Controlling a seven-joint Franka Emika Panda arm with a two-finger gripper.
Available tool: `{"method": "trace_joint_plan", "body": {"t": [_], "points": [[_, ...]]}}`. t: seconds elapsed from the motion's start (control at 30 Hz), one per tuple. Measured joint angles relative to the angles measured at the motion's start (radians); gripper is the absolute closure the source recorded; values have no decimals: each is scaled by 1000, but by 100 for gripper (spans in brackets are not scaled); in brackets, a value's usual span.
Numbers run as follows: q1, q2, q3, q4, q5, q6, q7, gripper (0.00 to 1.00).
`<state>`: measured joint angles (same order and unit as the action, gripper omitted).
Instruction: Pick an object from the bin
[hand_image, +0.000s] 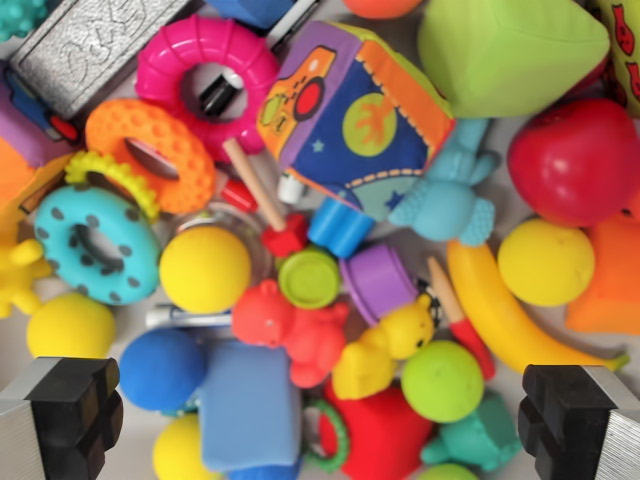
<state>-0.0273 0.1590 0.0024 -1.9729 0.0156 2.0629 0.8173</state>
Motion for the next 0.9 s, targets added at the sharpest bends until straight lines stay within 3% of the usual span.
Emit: {"method": "trace_joint_plan", "body": {"t": [0.5,0.9], "points": [[0,0,0,0,0,0,-4,0],[0,8,0,0,-1,8,-62,0]]}}
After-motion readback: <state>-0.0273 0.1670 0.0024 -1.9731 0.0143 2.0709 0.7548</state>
